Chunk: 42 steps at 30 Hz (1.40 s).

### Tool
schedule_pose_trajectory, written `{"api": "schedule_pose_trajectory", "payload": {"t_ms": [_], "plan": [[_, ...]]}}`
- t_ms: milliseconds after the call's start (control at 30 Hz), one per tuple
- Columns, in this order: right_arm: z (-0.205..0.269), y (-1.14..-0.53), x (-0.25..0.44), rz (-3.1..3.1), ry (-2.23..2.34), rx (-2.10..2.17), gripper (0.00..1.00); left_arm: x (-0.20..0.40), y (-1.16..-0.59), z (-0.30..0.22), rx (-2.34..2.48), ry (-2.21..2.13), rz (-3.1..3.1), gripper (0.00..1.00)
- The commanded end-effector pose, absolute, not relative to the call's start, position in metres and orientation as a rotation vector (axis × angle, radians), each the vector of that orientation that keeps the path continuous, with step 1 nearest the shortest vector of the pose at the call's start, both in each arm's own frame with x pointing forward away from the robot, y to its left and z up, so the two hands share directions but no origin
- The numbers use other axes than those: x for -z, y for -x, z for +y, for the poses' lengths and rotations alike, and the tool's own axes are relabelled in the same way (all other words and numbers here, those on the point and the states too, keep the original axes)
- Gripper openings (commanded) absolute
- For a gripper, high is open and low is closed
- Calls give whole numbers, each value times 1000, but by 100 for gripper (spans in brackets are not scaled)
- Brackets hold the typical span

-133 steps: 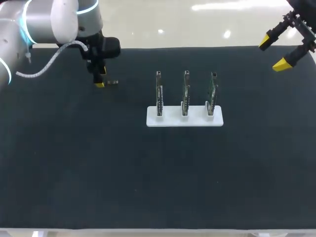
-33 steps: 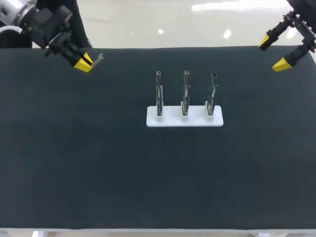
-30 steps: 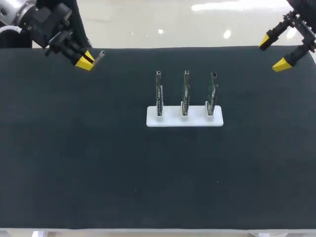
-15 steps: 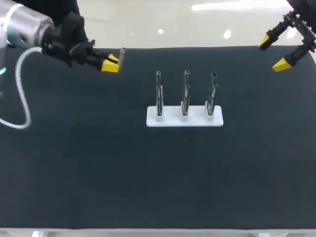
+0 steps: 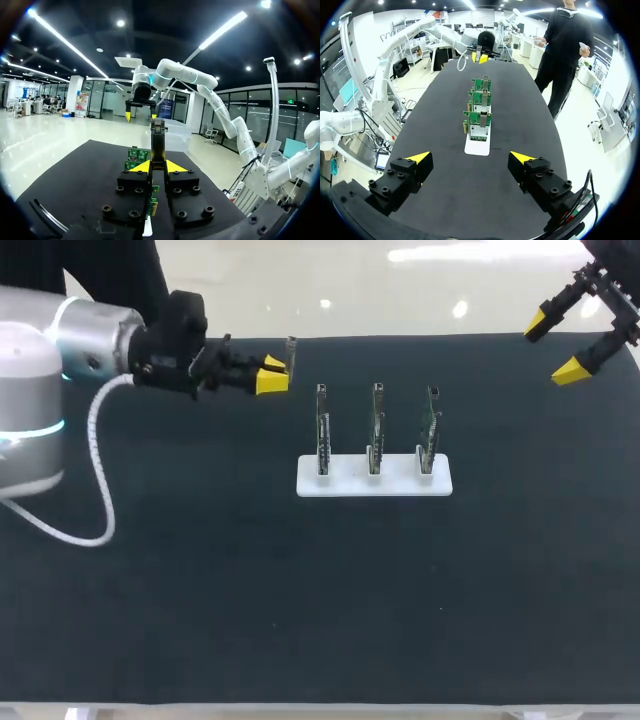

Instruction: Pick up the optical module with the left hand, and insert it into the network port with the right hand.

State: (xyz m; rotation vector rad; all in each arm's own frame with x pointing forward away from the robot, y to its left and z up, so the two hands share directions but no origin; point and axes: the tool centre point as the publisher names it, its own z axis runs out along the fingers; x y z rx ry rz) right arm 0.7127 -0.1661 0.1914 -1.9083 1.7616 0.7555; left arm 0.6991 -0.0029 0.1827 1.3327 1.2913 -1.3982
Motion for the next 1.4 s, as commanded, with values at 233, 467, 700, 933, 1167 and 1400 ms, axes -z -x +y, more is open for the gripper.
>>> {"api": "schedule_pose_trajectory", "payload": {"t_ms": [233, 467, 700, 933, 1167, 1400], "plan": [[-166, -712, -192, 1762, 1907, -753, 100, -179, -699, -9, 1255, -1181, 1348, 0], [-166, -712, -192, 1762, 1907, -753, 100, -182, -704, -6, 1269, -1175, 1277, 0], [-166, -712, -192, 1762, 1907, -753, 100, -183, -709, -2, 1283, -1176, 1211, 0], [-166, -712, -192, 1762, 1907, -753, 100, -183, -717, -2, 1231, -1228, 1243, 0], [-166, -712, -192, 1762, 1907, -753, 100, -181, -724, 2, 1216, -1243, 1239, 0], [-166, -712, -192, 1762, 1907, -753, 100, -180, -725, 4, 1214, -1256, 1232, 0]]}}
